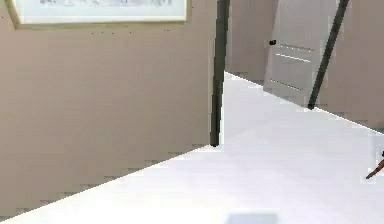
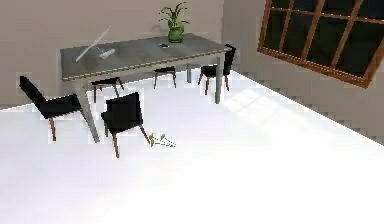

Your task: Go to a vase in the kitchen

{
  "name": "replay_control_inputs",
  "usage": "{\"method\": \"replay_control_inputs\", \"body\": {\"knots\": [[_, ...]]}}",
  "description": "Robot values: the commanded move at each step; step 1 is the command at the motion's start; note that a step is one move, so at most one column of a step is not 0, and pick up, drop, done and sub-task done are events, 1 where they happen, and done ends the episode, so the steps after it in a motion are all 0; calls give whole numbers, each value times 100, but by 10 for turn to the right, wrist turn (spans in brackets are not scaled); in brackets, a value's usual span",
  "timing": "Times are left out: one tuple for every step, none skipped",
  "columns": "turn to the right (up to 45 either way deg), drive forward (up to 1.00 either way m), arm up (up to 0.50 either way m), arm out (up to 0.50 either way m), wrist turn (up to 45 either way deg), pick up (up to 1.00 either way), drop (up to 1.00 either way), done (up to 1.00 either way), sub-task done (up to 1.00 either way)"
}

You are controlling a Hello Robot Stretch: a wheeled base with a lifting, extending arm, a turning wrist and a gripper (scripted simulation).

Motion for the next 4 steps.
{"method": "replay_control_inputs", "body": {"knots": [[-450, 0, 0, 0, 0, 0, 0, 0, 0], [-450, 0, 0, 0, 0, 0, 0, 0, 0], [-450, 0, 0, 0, 0, 0, 0, 0, 0], [-150, 0, 0, 0, 0, 0, 0, 0, 0]]}}
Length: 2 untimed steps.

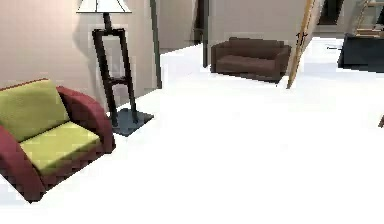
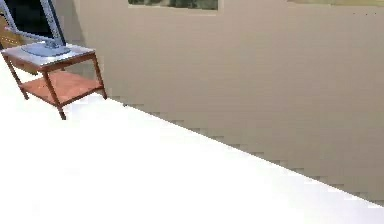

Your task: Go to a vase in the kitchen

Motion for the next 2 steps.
{"method": "replay_control_inputs", "body": {"knots": [[0, 100, 0, 0, 0, 0, 0, 0, 0], [0, 100, 0, 0, 0, 0, 0, 0, 0]]}}
